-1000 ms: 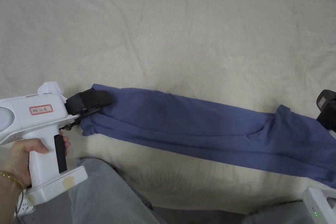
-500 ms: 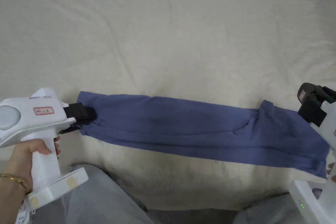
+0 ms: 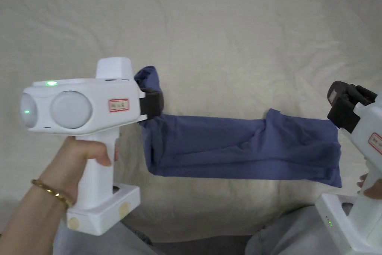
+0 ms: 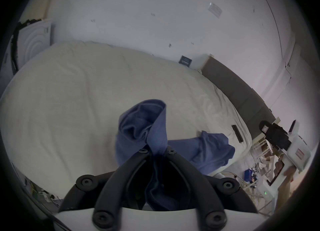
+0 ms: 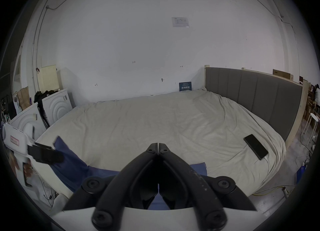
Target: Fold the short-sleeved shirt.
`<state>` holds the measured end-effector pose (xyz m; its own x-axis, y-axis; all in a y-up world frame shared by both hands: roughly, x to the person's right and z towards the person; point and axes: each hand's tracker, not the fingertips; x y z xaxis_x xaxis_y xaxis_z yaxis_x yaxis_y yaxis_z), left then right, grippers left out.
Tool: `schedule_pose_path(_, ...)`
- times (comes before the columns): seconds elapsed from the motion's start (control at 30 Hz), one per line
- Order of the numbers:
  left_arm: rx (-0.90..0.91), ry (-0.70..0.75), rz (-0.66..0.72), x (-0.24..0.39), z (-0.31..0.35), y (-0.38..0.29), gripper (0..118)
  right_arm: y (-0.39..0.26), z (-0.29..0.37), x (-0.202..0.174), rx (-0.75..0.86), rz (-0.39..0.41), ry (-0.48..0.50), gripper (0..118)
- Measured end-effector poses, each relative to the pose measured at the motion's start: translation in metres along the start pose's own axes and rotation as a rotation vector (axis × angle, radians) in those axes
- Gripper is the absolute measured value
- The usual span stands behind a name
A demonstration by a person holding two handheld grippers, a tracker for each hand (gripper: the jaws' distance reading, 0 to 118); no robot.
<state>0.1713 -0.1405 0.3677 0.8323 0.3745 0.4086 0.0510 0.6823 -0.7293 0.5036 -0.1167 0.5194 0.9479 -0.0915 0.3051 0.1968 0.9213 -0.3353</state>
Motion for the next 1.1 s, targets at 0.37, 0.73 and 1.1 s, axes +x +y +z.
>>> schedule_pose_path(0.37,-0.225,0.058,-0.008,0.072,-0.160,-0.052,35,-0.006,0.023,0.035,0.006,-0.031,-0.082,1)
schedule_pose_path(0.73,-0.078,-0.084,-0.053,0.084,-0.125,-0.034,26,-0.013,0.021,0.049,-0.025,-0.058,-0.118,1)
schedule_pose_path(1.1,-0.232,0.102,-0.091,0.071,-0.147,-0.079,1,-0.015,0.019,0.040,-0.024,-0.058,-0.066,1)
